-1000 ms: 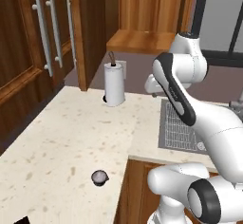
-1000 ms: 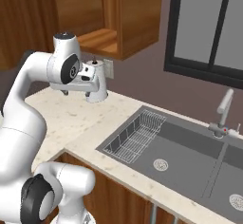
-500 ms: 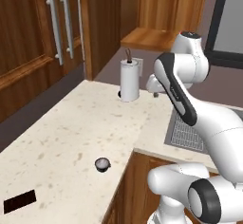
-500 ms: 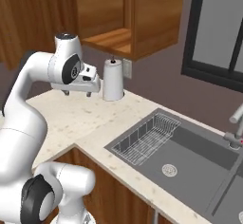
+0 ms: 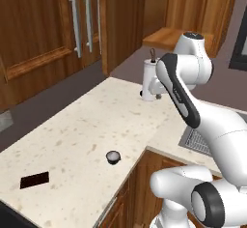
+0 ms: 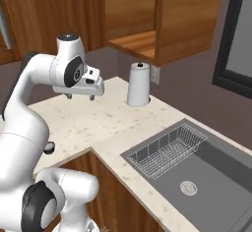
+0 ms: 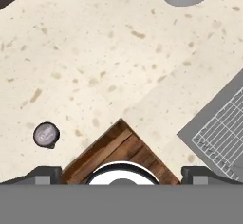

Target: Pick the yogurt and canned food from the counter and place them in the cabinets closest to them.

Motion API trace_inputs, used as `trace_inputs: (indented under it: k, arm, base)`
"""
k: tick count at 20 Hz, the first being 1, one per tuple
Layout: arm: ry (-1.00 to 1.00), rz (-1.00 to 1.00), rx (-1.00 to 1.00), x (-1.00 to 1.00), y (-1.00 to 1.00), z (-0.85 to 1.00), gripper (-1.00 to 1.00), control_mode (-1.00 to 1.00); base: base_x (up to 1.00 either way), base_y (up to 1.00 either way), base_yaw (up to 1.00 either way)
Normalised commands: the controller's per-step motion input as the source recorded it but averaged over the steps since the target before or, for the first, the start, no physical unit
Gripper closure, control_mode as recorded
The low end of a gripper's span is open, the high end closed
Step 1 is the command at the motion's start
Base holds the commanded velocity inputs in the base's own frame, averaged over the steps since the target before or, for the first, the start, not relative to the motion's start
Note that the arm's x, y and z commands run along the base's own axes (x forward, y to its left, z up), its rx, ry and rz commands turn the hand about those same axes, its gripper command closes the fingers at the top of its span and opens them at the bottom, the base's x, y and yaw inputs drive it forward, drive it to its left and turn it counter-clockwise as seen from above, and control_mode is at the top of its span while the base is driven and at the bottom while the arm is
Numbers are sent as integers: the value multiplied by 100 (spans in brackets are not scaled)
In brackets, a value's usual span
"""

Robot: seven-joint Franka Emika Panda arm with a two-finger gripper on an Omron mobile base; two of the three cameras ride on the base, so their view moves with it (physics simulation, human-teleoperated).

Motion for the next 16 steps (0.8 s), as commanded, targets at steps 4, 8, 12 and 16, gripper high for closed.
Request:
trace_inputs:
  k: [4, 8, 12, 16]
  arm:
    - [0, 0, 0, 0, 0, 0, -100, 100]
    - [0, 0, 0, 0, 0, 0, -100, 100]
    - [0, 0, 0, 0, 0, 0, -100, 100]
    - [0, 0, 0, 0, 0, 0, -100, 100]
  base:
    - [-11, 0, 39]
    - [-11, 0, 39]
    - [-12, 0, 39]
    - [-12, 0, 39]
